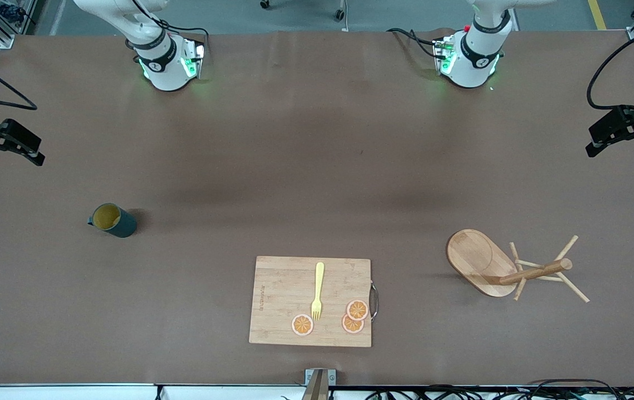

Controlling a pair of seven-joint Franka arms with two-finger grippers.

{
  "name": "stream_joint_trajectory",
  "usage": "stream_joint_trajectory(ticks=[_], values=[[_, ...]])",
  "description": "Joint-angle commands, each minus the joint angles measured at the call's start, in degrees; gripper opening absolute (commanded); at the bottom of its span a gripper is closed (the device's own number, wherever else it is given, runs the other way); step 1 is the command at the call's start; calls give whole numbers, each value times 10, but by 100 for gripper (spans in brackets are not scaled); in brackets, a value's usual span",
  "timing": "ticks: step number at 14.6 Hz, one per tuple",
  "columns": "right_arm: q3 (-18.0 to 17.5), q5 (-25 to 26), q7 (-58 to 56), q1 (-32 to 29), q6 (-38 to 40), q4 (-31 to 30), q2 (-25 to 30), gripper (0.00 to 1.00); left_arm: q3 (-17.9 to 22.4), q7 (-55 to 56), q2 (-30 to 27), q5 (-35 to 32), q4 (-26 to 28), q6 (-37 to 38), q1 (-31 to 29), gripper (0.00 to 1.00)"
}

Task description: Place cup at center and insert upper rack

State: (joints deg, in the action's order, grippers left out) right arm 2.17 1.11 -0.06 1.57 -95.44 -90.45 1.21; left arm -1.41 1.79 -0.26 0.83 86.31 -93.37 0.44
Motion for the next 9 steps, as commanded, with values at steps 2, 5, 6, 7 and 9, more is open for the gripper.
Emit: stream_joint_trajectory(ticks=[2, 5, 6, 7, 9], values=[[-2, 3, -1, 0, -2, -3, 6, 100, 0, -11, -16, 1, 6, 22, -2, 100], [-2, 2, -1, 0, -1, 0, 6, 100, 0, -11, -16, 1, 5, 23, -1, 100], [-2, 2, -2, 0, 0, 1, 6, 100, 0, -10, -16, 1, 5, 23, -1, 100], [-2, 2, -1, 0, 0, 0, 6, 100, 0, -10, -17, 1, 5, 23, -1, 100], [-2, 2, 0, 0, 0, 0, 5, 100, 0, -11, -17, 1, 5, 24, -2, 100]])
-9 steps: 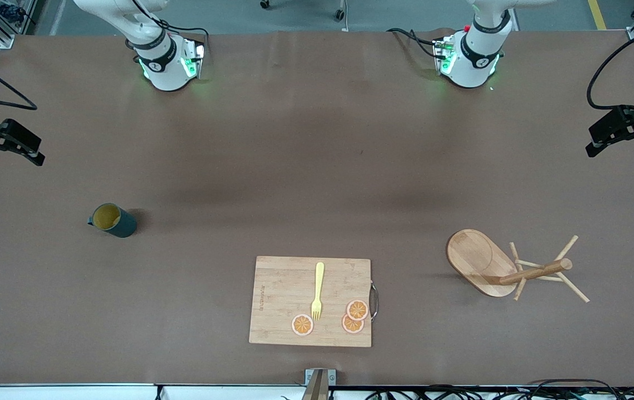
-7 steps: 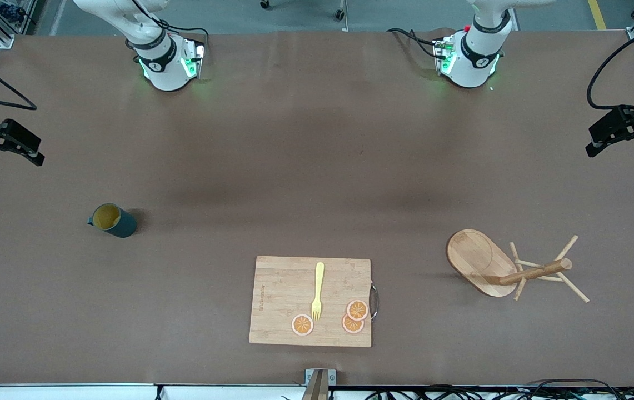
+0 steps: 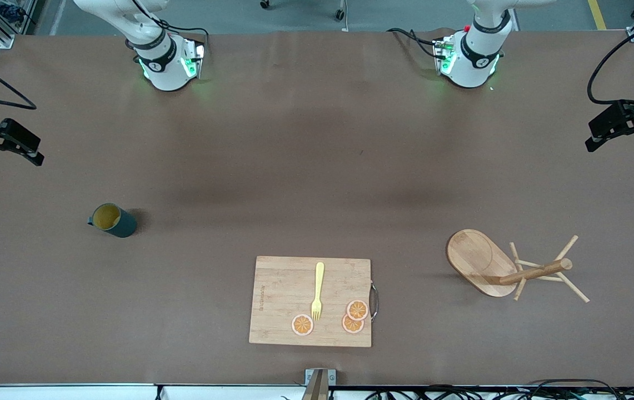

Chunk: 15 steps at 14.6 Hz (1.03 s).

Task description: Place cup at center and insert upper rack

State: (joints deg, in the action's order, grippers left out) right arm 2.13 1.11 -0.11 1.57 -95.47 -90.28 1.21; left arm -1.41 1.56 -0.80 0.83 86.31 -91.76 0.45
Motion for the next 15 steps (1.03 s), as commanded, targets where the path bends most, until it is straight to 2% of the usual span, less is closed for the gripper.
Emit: stream_joint_trajectory(ticks=[1, 6, 10, 15], values=[[-1, 2, 0, -1, 0, -2, 3, 100, 0, -8, -10, 1, 6, 8, -2, 100], [-3, -6, 0, 5, -1, -2, -33, 100, 0, -8, -9, 1, 6, 7, 0, 100], [-2, -36, 0, 3, -23, -1, -153, 100, -2, -8, -9, 1, 5, 7, 0, 100], [0, -30, -1, -6, -71, -8, -198, 100, -4, -7, -8, 2, 5, 4, 4, 100]])
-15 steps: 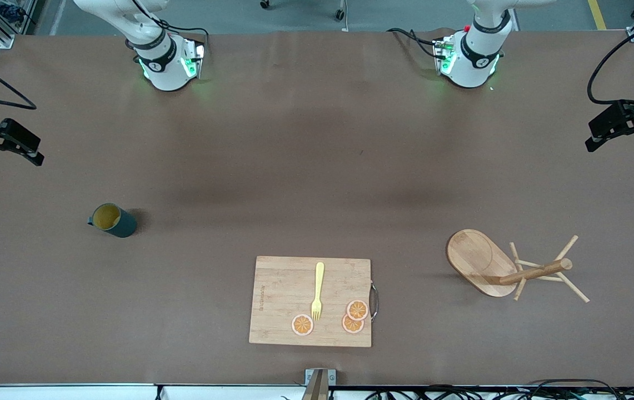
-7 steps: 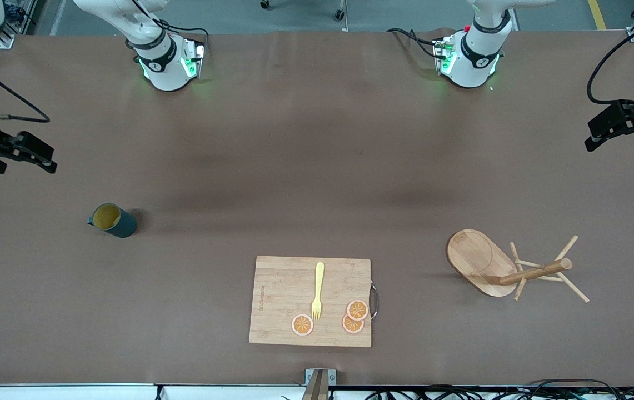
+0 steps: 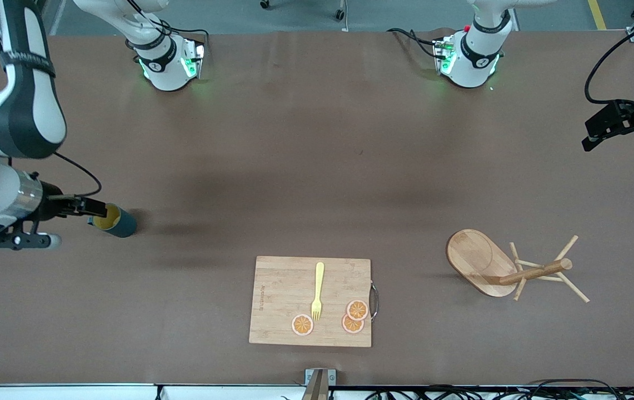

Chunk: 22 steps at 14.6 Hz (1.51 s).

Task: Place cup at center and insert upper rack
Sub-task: 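Reach the right gripper down to the teal mug, then close the right gripper on the teal mug's rim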

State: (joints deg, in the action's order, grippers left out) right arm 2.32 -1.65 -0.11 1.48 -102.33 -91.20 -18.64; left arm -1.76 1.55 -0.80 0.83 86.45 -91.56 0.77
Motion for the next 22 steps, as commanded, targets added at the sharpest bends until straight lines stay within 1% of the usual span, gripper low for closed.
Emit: stream_joint_trajectory(ticks=[1, 3, 5, 8, 9, 11, 14, 16, 18, 20, 21, 22], values=[[-2, -3, -1, -7, -3, 1, -14, 100, -1, -8, -8, 3, 4, 2, 0, 100], [-2, -4, 0, -10, -22, 0, -59, 100, -1, -8, -8, 3, 5, 2, -2, 100], [-2, -9, 4, -10, -54, -22, -84, 100, -1, -8, -8, 3, 4, 2, -3, 100], [-2, -9, 4, -13, -120, -84, -86, 100, -1, -8, -8, 3, 4, 2, -1, 100], [-2, -9, 3, -14, -128, -95, -87, 100, -1, -8, -8, 3, 4, 2, -1, 100], [-1, -9, 2, -20, -126, -102, -88, 100, -1, -8, -8, 3, 5, 2, -2, 100], [-1, -9, 4, -21, -125, -101, -106, 99, -1, -8, -8, 3, 4, 2, -2, 100], [-1, -9, 5, -22, -120, -103, -113, 94, -1, -8, -8, 3, 4, 2, -2, 100], [-1, -9, 7, -29, -113, -109, -113, 87, -1, -8, -8, 3, 4, 2, -2, 100], [-1, -9, 7, -34, -109, -114, -113, 87, -1, -8, -8, 3, 5, 2, -2, 100], [-2, -9, 7, -37, -110, -115, -113, 83, -1, -8, -8, 3, 5, 2, -2, 100], [-2, -9, 6, -38, -110, -115, -114, 75, -1, -8, -8, 4, 5, 2, -2, 100]])
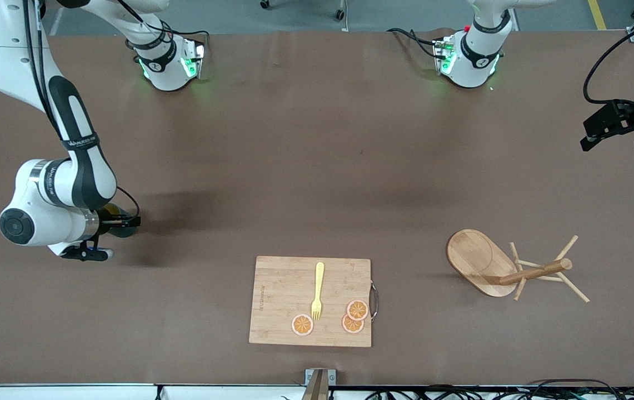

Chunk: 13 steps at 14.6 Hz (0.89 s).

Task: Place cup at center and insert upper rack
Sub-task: 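Close the right gripper on the teal mug's rim, then carry the teal mug with the right gripper to the table center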

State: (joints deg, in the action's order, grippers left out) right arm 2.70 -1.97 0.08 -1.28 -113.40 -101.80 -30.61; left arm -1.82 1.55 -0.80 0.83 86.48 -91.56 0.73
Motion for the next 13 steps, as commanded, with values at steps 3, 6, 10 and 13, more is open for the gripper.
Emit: stream_joint_trajectory(ticks=[3, 6, 10, 13], values=[[-6, -6, 4, -8, -3, -8, 2, 31, 0, -8, -8, 4, 4, 2, -2, 100], [-7, -6, -3, -3, -4, -1, -6, 7, 0, -8, -8, 4, 4, 2, -3, 100], [-13, -6, -37, 38, 0, 13, -6, 0, 0, -8, -8, 4, 4, 2, -3, 100], [-34, -22, -44, 85, 23, 35, 4, 0, 0, -8, -8, 4, 4, 2, -3, 100]])
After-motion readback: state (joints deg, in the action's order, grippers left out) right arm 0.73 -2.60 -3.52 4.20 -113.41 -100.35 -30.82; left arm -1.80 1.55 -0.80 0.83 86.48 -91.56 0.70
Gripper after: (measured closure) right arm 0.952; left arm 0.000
